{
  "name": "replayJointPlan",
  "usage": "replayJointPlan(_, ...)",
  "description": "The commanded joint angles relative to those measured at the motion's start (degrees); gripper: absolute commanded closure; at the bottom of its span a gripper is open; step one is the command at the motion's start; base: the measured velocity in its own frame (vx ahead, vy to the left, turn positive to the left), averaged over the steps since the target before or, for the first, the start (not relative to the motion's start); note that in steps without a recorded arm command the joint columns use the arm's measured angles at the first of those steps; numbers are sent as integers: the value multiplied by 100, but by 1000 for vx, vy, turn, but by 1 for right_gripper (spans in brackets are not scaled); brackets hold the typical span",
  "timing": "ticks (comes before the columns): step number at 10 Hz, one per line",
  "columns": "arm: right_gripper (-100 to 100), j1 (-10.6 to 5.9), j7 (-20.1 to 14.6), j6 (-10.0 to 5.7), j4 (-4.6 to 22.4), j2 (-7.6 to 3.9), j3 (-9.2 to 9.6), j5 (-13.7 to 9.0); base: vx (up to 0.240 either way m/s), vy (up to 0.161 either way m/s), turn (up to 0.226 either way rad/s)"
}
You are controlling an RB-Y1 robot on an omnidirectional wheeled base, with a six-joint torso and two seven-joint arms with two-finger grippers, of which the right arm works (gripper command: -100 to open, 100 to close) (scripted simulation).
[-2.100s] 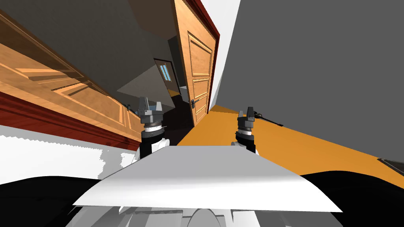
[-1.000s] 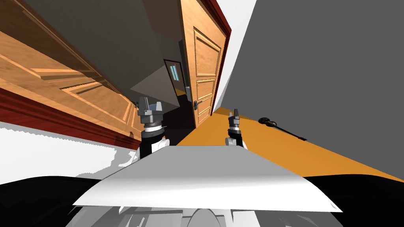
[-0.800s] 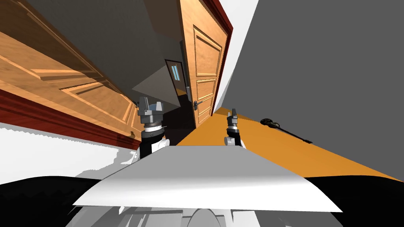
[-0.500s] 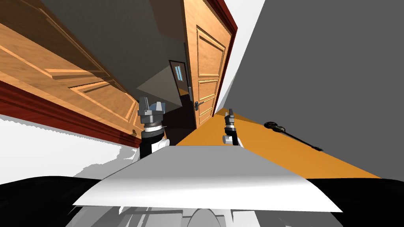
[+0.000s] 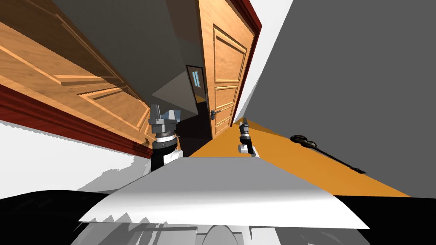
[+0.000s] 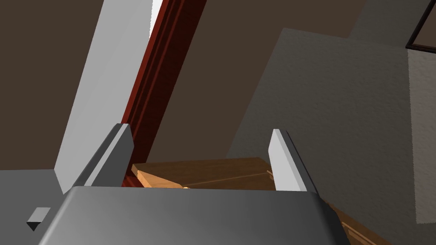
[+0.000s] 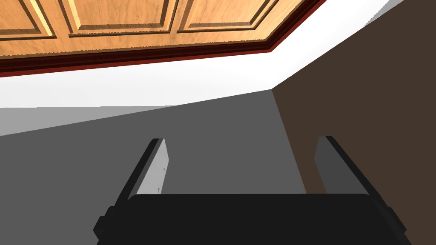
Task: Push the door open
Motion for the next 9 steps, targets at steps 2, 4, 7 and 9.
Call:
replayJointPlan(2, -100, -247, -38, 9, 417, -14, 43, -24, 50, -71, 136)
replayJointPlan(4, -100, -592, -86, 26, 826, -27, 97, -58, 47, -82, 143)
replayJointPlan(7, -100, -769, -110, 35, 1211, -30, 125, -75, 36, -61, 94)
replayJointPlan(9, -100, -946, -134, 43, 1480, -33, 152, -92, 37, -61, 88)
